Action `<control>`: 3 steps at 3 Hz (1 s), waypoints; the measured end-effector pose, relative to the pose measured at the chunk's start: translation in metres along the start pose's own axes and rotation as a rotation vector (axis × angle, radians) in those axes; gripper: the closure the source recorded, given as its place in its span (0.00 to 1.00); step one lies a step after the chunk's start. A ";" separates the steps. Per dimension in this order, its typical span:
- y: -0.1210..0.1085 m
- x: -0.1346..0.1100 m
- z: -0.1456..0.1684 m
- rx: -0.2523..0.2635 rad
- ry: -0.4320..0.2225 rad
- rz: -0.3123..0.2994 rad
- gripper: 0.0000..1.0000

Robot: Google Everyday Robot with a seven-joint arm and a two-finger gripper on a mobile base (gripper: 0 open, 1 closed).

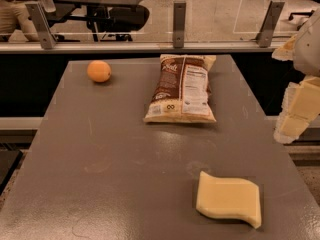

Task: Move brown chip bag near sponge

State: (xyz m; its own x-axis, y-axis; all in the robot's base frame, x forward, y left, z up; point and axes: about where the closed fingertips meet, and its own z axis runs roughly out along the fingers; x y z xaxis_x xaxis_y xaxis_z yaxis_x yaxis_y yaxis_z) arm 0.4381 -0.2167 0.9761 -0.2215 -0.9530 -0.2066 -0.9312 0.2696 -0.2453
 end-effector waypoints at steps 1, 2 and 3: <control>0.000 0.000 0.000 0.002 -0.001 0.000 0.00; -0.015 -0.011 0.016 0.017 -0.044 -0.018 0.00; -0.035 -0.028 0.047 0.033 -0.097 -0.060 0.00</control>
Offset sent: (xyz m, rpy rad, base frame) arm 0.0562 0.0216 -0.0309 0.0865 -0.0614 0.0657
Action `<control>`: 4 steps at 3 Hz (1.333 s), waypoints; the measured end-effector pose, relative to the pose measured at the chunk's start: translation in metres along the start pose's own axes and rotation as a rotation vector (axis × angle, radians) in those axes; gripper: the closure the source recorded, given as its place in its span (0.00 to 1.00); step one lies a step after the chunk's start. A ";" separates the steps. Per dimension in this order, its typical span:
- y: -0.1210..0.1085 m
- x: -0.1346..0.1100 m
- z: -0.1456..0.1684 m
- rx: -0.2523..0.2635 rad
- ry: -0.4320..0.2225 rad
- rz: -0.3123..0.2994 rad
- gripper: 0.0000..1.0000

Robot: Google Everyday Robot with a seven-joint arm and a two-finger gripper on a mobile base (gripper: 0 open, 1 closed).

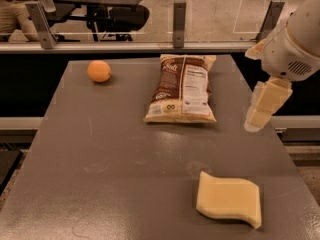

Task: Move brown chip bag near sponge

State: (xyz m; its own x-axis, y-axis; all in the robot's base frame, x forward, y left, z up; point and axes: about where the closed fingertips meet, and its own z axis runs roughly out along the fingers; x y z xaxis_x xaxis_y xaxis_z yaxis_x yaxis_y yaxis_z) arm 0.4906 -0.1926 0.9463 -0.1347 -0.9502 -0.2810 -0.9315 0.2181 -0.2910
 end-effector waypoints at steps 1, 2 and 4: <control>-0.018 -0.020 0.042 0.015 -0.066 -0.060 0.00; -0.024 -0.035 0.060 0.020 -0.098 -0.090 0.00; -0.006 -0.079 0.095 -0.024 -0.136 -0.147 0.00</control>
Offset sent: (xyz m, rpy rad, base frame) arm 0.0644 0.0594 -0.0515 0.0829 -0.0828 0.1423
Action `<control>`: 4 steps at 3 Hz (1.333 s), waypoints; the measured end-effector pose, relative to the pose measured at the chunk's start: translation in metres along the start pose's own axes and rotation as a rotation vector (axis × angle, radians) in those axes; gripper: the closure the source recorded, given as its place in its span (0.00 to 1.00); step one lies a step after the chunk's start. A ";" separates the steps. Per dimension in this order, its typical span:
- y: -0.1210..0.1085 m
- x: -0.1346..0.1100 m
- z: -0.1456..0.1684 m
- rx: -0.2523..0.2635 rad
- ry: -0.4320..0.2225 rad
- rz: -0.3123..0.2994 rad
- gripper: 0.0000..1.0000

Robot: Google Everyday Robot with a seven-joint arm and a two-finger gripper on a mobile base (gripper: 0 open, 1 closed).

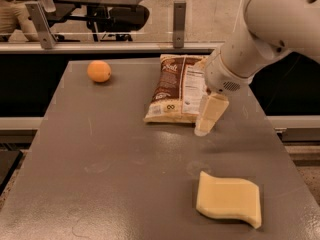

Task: Move brown chip bag near sponge

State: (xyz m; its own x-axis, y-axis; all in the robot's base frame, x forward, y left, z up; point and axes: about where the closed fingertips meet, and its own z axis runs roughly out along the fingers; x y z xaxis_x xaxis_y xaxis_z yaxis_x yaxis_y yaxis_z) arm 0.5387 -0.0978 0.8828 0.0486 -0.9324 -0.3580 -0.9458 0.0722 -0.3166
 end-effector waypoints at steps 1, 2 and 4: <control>0.003 -0.008 0.014 -0.006 0.006 -0.008 0.00; 0.002 -0.010 0.031 -0.007 0.032 -0.015 0.00; -0.005 -0.004 0.055 -0.016 0.091 -0.013 0.18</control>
Offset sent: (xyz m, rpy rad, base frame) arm 0.0184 0.0280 -0.0413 -0.0684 0.0035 -0.0009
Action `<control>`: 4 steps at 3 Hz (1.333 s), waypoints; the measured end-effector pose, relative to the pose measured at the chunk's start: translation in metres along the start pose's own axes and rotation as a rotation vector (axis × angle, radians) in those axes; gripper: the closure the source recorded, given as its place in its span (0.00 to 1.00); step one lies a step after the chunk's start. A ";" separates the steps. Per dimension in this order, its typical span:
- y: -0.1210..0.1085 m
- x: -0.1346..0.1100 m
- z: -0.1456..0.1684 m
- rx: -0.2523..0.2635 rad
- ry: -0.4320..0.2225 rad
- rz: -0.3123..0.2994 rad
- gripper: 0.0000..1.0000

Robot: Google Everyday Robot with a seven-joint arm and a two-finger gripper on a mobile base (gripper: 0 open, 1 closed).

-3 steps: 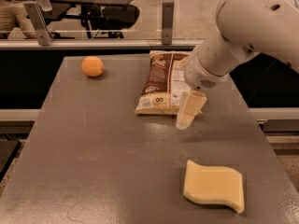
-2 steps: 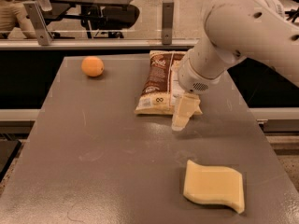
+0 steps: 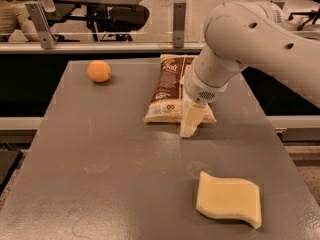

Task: Move brown chip bag near sponge

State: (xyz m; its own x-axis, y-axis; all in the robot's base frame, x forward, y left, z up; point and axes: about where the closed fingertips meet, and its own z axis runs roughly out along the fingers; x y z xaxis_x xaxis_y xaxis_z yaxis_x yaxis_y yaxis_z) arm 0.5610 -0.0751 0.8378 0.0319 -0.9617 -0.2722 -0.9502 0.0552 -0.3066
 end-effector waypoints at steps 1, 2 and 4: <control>-0.007 0.004 -0.004 -0.003 0.006 0.013 0.42; -0.011 0.010 -0.018 -0.002 0.002 0.023 0.65; 0.008 0.016 -0.083 -0.037 -0.075 0.006 1.00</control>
Offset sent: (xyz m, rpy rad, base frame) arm 0.0064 -0.0272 0.0318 0.0143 0.0122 -0.0330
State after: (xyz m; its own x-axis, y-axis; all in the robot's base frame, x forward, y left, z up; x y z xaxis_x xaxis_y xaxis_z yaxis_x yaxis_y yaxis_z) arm 0.5280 -0.1120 0.9072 0.0478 -0.9386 -0.3418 -0.9612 0.0498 -0.2713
